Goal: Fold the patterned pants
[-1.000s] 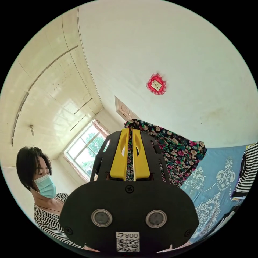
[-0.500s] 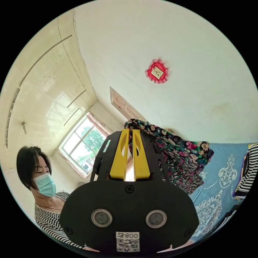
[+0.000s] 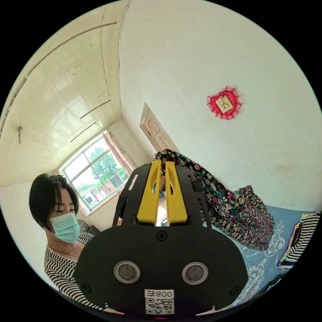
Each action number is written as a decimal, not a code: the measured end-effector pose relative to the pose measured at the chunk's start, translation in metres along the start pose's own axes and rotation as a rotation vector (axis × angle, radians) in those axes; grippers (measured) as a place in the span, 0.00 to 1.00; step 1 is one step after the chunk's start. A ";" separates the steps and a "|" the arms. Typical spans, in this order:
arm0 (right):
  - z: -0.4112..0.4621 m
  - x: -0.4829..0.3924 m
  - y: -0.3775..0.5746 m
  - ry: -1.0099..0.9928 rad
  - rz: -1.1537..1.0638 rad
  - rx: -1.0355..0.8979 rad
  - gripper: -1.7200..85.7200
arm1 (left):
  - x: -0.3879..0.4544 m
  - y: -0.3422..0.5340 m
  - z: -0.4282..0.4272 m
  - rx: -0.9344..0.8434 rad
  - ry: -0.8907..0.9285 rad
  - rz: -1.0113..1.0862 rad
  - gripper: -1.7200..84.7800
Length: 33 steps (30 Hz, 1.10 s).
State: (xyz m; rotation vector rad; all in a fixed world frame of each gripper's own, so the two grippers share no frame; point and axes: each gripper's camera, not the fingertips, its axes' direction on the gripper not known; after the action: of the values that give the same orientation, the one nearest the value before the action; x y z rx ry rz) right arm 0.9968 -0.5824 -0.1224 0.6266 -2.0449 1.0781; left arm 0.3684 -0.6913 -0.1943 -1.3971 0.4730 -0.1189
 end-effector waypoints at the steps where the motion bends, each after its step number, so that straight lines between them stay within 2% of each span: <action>1: 0.001 -0.001 0.000 0.000 -0.003 0.004 0.04 | 0.004 -0.006 0.006 -0.009 -0.034 0.027 0.11; 9: 0.027 0.008 0.019 -0.088 0.017 -0.003 0.04 | 0.041 -0.022 0.049 -0.037 -0.146 0.106 0.16; 14: 0.046 0.016 0.036 -0.220 0.043 -0.047 0.04 | 0.040 -0.021 0.050 -0.054 -0.325 0.024 0.16; 23: 0.052 -0.004 0.053 -0.395 -0.006 -0.133 0.04 | 0.027 -0.011 0.028 -0.029 -0.514 -0.123 0.13; 28: 0.038 -0.023 0.053 -0.416 -0.062 -0.146 0.04 | 0.028 -0.021 0.012 0.060 -0.524 -0.167 0.11; 33: 0.016 -0.035 0.045 -0.376 -0.102 -0.136 0.04 | 0.036 -0.037 0.005 0.105 -0.440 -0.155 0.12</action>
State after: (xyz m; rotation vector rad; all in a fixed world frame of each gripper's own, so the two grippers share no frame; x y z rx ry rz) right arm 0.9812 -0.5689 -0.1778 0.9070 -2.3519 0.7987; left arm 0.4104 -0.7060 -0.1667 -1.3084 -0.0065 0.0391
